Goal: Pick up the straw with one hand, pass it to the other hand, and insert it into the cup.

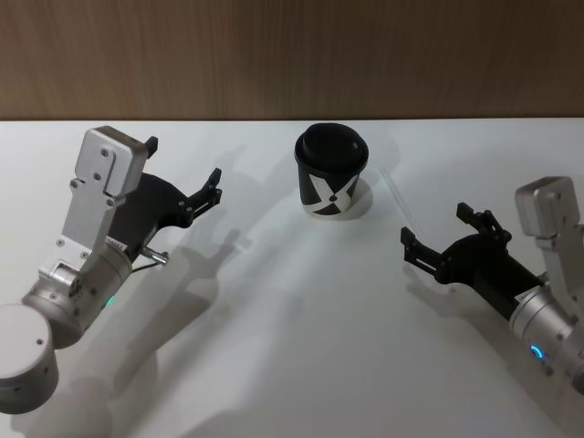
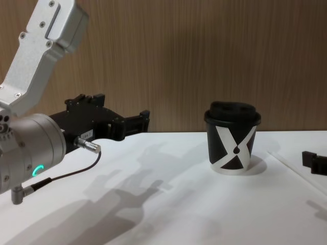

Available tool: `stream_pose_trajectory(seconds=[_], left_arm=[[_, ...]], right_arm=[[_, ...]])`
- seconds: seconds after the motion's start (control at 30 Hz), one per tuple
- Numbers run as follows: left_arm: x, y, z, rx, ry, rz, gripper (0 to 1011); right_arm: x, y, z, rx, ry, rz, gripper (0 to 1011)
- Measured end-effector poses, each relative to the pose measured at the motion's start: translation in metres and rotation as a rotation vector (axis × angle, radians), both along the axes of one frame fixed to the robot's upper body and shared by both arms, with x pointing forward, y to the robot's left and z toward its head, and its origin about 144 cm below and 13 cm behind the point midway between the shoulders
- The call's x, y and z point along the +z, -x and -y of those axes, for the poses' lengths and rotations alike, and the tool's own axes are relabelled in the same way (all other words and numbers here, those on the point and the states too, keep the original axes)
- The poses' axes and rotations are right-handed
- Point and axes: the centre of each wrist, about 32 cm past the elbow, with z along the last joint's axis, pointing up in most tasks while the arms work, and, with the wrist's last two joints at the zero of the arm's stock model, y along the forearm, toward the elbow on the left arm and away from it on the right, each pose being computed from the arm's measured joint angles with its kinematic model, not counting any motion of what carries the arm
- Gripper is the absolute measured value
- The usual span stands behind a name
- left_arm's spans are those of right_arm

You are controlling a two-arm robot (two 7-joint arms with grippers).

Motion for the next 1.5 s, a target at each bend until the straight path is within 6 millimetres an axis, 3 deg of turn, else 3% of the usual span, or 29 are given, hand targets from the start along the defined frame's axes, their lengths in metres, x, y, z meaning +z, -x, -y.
stream_pose_trajectory(seconds=[1.5], left_arm=[[0.0,0.0,0.0,0.0,0.0,0.0,1003]], right_arm=[[0.0005,-0.0007,0.0018,-0.013,-0.024,-0.173,1001]])
